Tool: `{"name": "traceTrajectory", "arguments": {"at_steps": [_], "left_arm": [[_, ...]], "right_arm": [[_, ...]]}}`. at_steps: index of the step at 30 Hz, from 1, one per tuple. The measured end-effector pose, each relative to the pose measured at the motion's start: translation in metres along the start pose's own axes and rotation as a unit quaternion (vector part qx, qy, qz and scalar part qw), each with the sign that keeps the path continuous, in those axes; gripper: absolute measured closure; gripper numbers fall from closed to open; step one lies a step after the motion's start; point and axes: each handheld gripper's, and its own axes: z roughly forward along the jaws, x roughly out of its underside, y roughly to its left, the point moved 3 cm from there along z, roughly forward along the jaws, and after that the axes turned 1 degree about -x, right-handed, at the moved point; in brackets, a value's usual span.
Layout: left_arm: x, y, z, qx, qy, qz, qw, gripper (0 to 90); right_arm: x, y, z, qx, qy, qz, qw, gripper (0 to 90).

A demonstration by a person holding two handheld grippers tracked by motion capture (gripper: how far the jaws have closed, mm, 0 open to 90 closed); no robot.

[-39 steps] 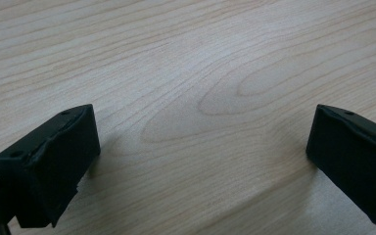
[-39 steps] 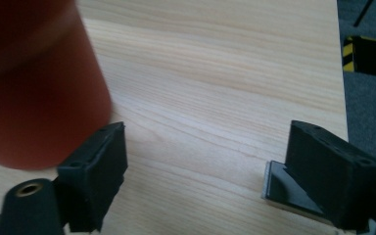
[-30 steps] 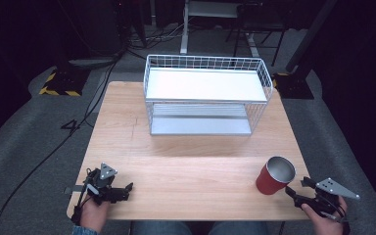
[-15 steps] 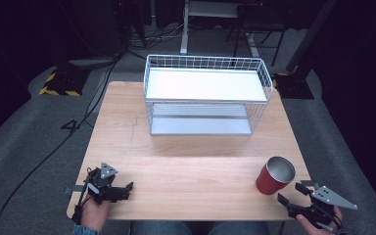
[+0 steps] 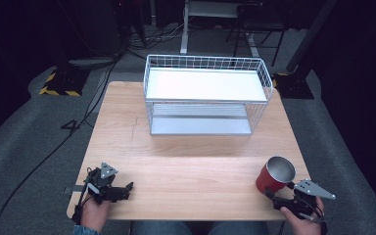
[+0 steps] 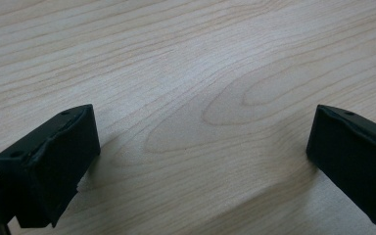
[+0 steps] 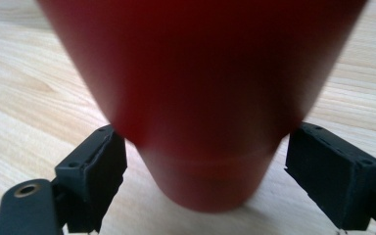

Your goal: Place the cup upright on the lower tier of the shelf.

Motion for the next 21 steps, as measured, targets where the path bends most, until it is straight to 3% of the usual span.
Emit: {"name": "traceTrajectory", "arguments": {"at_steps": [14, 17, 21], "left_arm": [[0.0, 0.0, 0.0, 0.0, 0.0, 0.0, 1.0, 0.0], [0.0, 0.0, 0.0, 0.0, 0.0, 0.0, 1.0, 0.0], [0.0, 0.0, 0.0, 0.0, 0.0, -0.001, 1.0, 0.0]], "right_arm": [[-0.003, -0.001, 0.017, -0.007, -0.033, 0.024, 0.9991, 11.4], [-0.002, -0.002, 0.021, -0.016, -0.026, 0.05, 0.9983, 10.4], [-0.001, -0.003, 0.022, -0.02, -0.024, 0.057, 0.9979, 9.9]]}}
